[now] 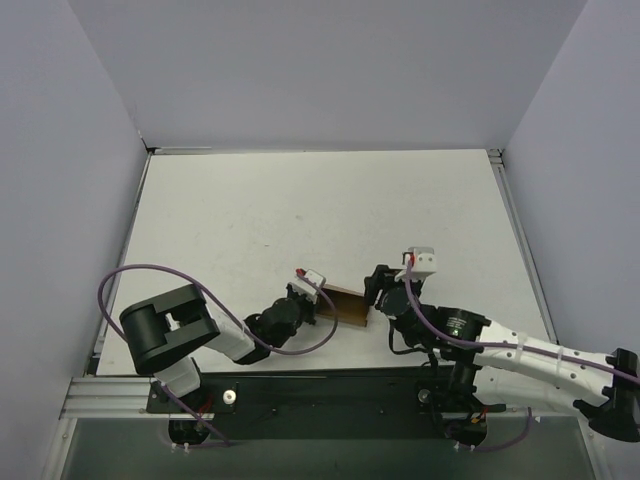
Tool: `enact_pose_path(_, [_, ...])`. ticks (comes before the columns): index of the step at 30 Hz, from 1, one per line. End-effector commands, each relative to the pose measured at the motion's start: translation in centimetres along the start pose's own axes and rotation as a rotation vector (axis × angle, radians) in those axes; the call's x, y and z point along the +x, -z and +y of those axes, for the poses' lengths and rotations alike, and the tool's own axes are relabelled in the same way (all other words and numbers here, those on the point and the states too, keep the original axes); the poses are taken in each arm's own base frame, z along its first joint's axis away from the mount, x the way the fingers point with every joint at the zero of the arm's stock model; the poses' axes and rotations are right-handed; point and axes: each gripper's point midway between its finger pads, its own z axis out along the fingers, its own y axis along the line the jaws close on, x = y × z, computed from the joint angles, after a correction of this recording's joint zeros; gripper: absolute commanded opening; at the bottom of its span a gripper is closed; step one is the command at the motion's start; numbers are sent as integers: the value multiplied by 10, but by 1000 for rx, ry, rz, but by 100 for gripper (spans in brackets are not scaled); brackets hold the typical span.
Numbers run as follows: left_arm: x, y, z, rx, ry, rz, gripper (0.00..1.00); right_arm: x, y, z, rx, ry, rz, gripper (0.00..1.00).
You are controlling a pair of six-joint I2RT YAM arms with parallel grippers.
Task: Fold the paper box
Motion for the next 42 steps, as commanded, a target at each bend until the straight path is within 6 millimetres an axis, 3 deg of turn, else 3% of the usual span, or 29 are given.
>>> enact_pose_path(1, [47,13,6,3,-118,141,0,-6,-30,15,-19,22,-11,52])
enact_pose_path(4, [48,14,2,13,-119,144,0,15,-42,25,-23,36,43,48])
enact_pose_path(9, [48,21,-8,54,-108,181,2,74,-49,25,-36,-21,193,38])
enact_pose_path(11, [43,26,-14,75,-87,178,7,91,-51,24,-29,-58,229,37])
enact_pose_path(12, [46,30,-16,92,-88,195,17,99,-52,18,-13,-53,243,35])
enact_pose_path(16, [44,40,-22,131,-69,218,35,119,-56,8,35,-40,286,33])
enact_pose_path(21, [36,56,-25,161,-45,221,50,126,-59,6,58,-29,306,32])
enact_pose_path(22, [36,59,-24,166,-40,225,57,127,-59,5,65,-23,309,32])
enact_pose_path(26, [22,69,-27,186,5,213,59,131,-60,2,81,-13,313,31])
enact_pose_path(34, [12,98,-22,203,84,251,63,131,-62,1,89,-14,308,31])
enact_pose_path(35, [-3,102,-24,219,106,219,63,131,-62,1,91,-12,310,31])
enact_pose_path(37, [-3,113,-19,209,127,247,63,130,-62,1,89,-15,306,31])
enact_pose_path(41, [-52,131,-6,184,199,156,70,130,-62,1,89,-15,305,31])
enact_pose_path(42, [-77,132,-5,181,222,114,71,130,-62,1,88,-17,306,31])
